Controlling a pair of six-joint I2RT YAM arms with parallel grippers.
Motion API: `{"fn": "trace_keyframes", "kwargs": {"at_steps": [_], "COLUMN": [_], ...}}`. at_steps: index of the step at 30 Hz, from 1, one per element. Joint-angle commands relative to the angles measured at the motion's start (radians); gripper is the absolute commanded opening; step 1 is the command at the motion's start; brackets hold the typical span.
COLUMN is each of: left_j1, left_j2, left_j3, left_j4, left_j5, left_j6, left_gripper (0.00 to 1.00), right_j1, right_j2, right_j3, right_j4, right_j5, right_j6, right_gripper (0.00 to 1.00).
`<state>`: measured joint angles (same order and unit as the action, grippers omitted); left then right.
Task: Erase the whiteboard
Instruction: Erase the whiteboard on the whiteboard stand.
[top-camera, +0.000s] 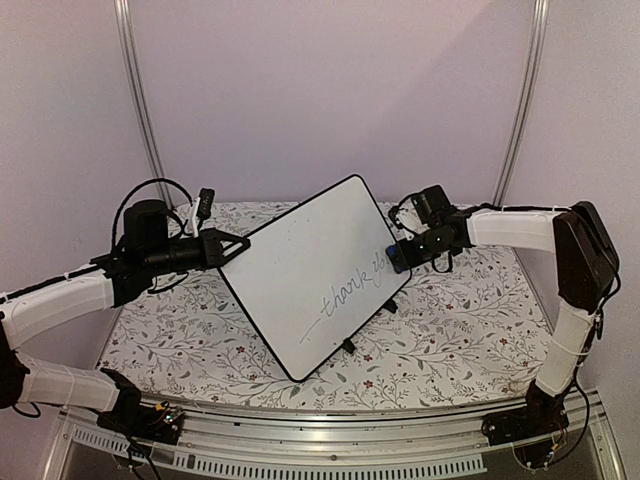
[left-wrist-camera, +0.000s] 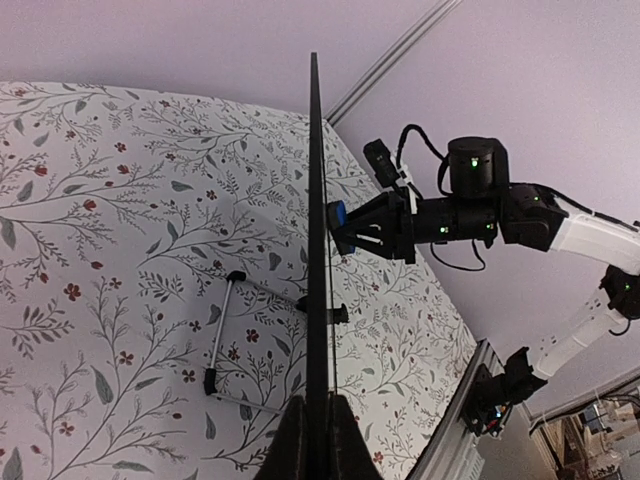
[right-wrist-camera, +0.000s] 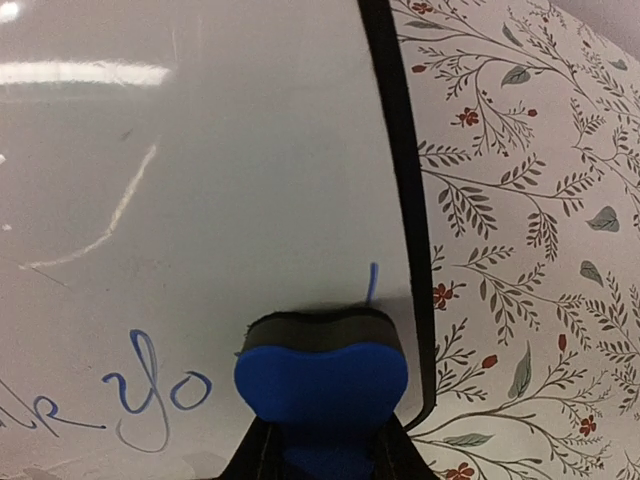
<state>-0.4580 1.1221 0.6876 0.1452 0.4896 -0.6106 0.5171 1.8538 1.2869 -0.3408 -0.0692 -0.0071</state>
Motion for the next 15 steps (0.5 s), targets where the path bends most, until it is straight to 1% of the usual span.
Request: {"fn": "trace_keyframes", "kwargs": {"at_steps": [1, 5, 11, 15], "left_j1": [-0.016, -0.016, -0.017, -0.016], "left_j2": [-0.009, -0.008, -0.011, -0.013], "left_j3": [0.019, 0.018, 0.019, 0.020], "left_j4": [0.123, 0.122, 0.118, 0.118], "left_j5": [0.084, 0.083, 0.080, 0.078], "left_j6": [0.063, 0.063, 0.067, 0.066], "left_gripper": [0.00, 0.00, 0.00, 0.00], "right_j1": [0.019, 0.037, 0.058, 0.073], "right_j2": [0.003, 0.021, 0.085, 0.117], "right_j3": [-0.023, 0.051, 0.221, 0.297], "right_j4": [0.016, 0.008, -0.051, -0.076], "right_j5": [-0.032, -0.034, -0.021, -0.022], "right_j6": [0.032, 0.024, 0.018, -0.016], "right_gripper": [0.00, 0.00, 0.00, 0.00]}}
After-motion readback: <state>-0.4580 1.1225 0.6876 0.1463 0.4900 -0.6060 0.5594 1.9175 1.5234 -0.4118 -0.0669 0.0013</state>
